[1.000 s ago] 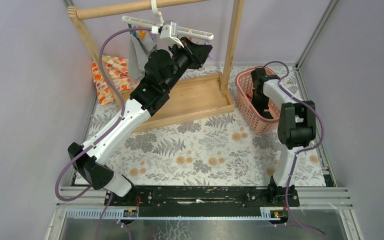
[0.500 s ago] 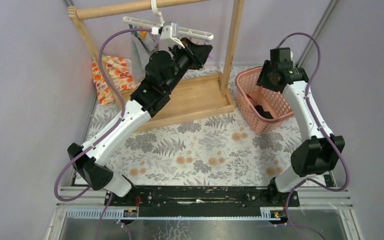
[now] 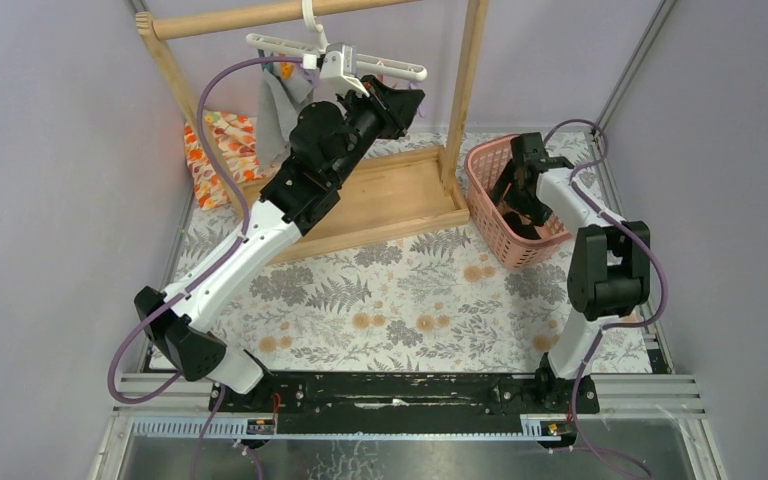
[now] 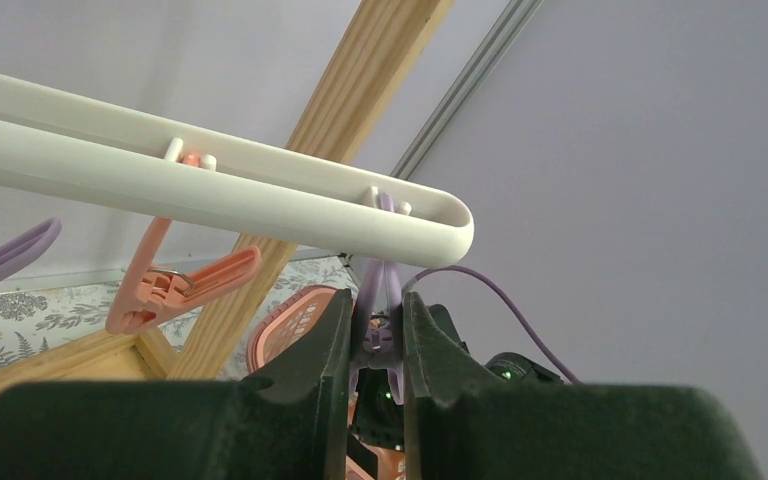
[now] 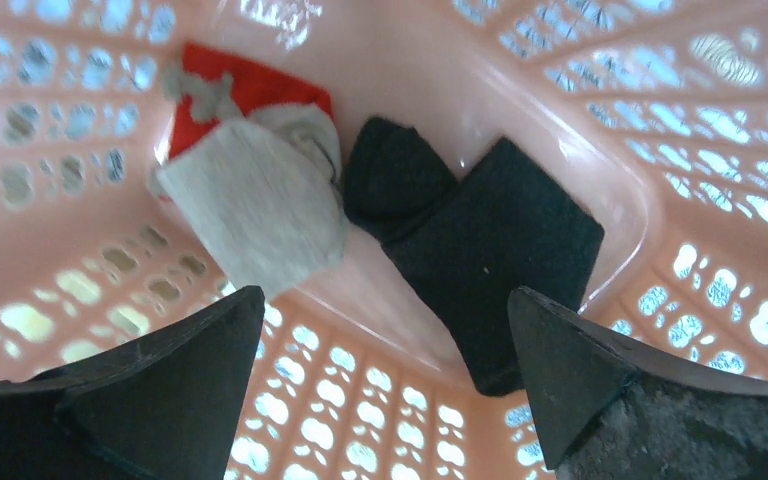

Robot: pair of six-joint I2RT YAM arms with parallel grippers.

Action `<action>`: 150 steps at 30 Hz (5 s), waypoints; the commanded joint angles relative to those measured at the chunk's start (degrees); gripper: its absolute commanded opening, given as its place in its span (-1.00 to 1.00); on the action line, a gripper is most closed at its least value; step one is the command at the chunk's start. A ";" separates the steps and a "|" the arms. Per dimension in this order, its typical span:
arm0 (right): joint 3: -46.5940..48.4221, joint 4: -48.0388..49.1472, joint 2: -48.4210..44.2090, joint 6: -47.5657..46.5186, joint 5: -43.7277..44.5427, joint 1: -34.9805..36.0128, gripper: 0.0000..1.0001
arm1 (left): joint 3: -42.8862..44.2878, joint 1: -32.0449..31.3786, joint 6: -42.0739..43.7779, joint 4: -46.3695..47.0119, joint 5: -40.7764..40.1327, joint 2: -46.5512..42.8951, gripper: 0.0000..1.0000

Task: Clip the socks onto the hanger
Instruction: Pick up the sock from the bin, then place the sock at the center of the board.

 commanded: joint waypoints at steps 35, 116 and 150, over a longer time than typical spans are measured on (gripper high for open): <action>16.04 -4.11 -4.47 -0.87 -0.34 0.66 -1.00 | 0.77 -1.95 5.01 3.78 -4.39 -4.26 -1.00; -19.94 9.72 -42.99 2.68 -24.91 3.56 0.47 | -0.14 -3.33 8.07 4.67 -7.32 -2.65 -1.00; -26.44 23.84 -16.05 19.11 -11.60 21.01 0.50 | -0.39 -3.43 7.99 4.97 -6.79 -3.07 -1.00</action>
